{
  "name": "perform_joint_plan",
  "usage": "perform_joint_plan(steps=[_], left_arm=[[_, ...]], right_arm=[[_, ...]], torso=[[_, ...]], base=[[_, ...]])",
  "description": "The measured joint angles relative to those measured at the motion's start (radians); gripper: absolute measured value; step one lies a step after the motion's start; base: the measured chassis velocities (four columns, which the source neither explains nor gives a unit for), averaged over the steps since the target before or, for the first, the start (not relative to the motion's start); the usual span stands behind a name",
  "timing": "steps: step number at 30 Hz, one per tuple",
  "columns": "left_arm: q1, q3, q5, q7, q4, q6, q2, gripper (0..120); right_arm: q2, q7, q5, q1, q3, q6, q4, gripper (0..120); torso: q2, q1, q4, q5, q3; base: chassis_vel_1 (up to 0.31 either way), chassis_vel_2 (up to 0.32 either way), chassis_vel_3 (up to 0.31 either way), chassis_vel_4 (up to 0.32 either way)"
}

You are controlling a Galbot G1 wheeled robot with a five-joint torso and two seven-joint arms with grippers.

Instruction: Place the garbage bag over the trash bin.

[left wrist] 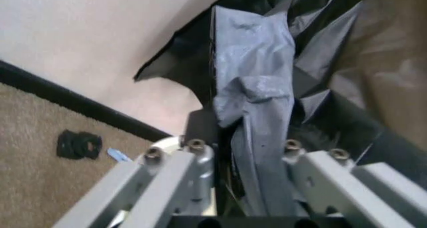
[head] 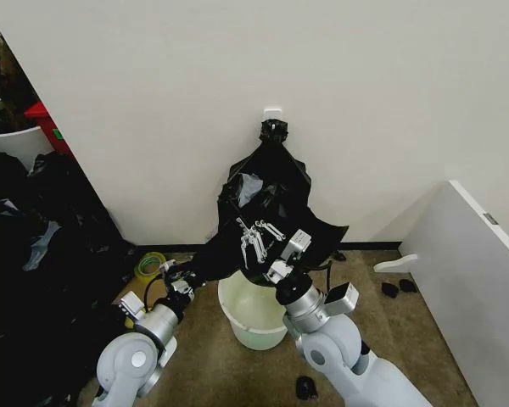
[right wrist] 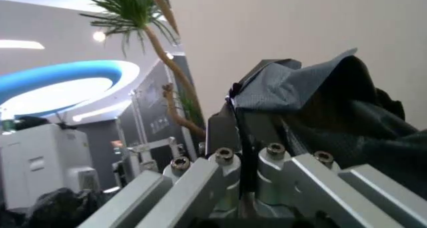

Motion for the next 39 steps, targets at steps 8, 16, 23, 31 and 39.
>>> perform_joint_plan(steps=[8,16,23,31,39], left_arm=[[0.006,-0.026,0.000,0.016,-0.058,-0.026,0.024,0],[0.020,-0.024,0.021,0.032,-0.144,-0.038,0.048,0],[0.031,0.007,0.084,0.040,-0.139,-0.050,0.047,0],[0.032,0.067,0.189,0.061,-0.094,-0.071,0.064,0],[0.019,0.112,0.254,0.068,-0.047,-0.104,0.060,0]], right_arm=[[-0.016,0.227,-0.118,-0.035,0.001,-0.046,-0.014,0],[-0.027,0.357,-0.142,-0.114,-0.019,-0.088,0.018,0],[-0.028,0.446,-0.119,-0.144,-0.016,-0.114,-0.004,0],[-0.037,0.578,-0.028,-0.130,-0.010,-0.176,-0.011,0],[-0.058,0.616,-0.019,-0.133,-0.008,-0.196,-0.009,0]], torso=[[0.000,0.000,0.0000,0.0000,0.000],[0.000,0.000,0.0000,0.0000,0.000],[0.000,0.000,-0.0001,0.0000,0.000],[0.000,0.000,0.0000,0.0001,0.000],[0.000,0.000,0.0000,0.0000,0.000]], base=[[0.000,0.000,0.000,0.000],[0.000,0.000,0.000,0.000],[0.000,0.000,0.000,0.000],[0.000,0.000,0.000,0.000],[0.000,0.000,0.000,0.000]])
